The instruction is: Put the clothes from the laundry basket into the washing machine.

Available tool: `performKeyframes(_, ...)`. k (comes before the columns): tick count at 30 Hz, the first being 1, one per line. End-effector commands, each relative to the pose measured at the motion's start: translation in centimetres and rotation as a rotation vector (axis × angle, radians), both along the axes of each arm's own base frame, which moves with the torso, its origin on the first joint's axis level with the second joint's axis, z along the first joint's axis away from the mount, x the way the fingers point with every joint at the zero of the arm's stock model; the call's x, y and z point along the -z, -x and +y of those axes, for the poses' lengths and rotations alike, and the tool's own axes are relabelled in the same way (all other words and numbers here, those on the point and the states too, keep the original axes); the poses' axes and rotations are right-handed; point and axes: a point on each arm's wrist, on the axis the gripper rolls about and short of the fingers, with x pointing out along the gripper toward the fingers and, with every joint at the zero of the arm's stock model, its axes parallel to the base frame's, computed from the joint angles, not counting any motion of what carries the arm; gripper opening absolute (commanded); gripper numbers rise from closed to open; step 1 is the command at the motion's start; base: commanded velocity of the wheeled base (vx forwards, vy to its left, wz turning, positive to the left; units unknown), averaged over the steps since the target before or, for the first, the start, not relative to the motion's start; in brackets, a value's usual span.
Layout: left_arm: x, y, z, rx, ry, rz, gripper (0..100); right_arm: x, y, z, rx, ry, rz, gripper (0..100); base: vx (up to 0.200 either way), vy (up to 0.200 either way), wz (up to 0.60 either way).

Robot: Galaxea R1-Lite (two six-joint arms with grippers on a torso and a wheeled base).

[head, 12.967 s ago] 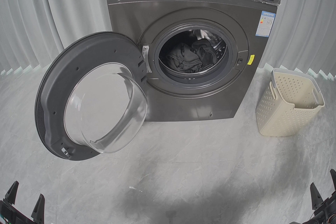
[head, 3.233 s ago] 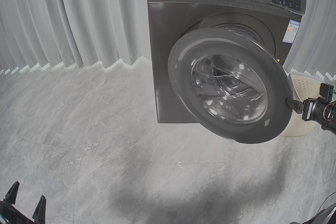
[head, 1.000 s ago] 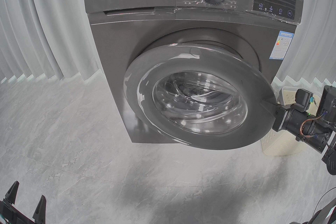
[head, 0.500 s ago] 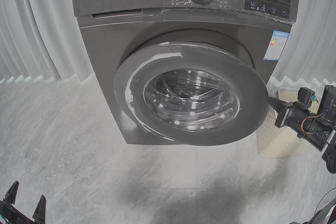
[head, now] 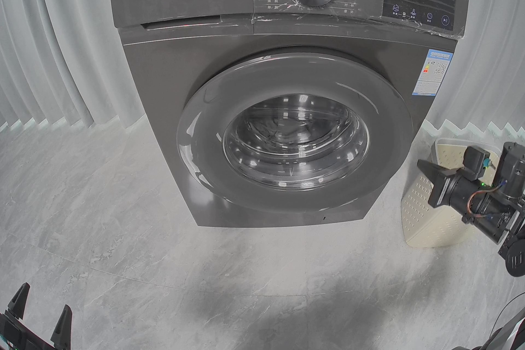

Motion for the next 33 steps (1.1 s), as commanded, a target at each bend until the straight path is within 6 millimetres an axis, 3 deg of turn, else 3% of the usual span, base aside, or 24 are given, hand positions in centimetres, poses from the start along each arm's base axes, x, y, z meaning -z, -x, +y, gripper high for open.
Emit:
performKeyframes(1,0.5,0.0,0.0,0.002,0.003,0.002,100,1.9,2.8,1.2,-0.112,0.026,0.078,0,0.0,0.0,0.0)
performKeyframes(3,0.5,0.0,0.0,0.0,0.003,0.002,100,2.1,3.9,2.5,-0.203,0.021,0.083,0,0.2,0.0,0.0)
performKeyframes(6,0.5,0.0,0.0,0.0,0.001,0.002,100,1.2,3.8,3.3,-0.233,-0.003,0.04,0,0.2,0.0,0.0)
performKeyframes(19,0.5,0.0,0.0,0.002,0.004,0.002,100,0.5,2.5,3.4,-0.203,-0.029,-0.037,0,0.2,0.0,0.0)
performKeyframes(33,0.5,0.0,0.0,0.003,0.01,0.002,100,-1.9,0.1,2.5,-0.073,-0.072,-0.128,0,0.0,0.0,0.0)
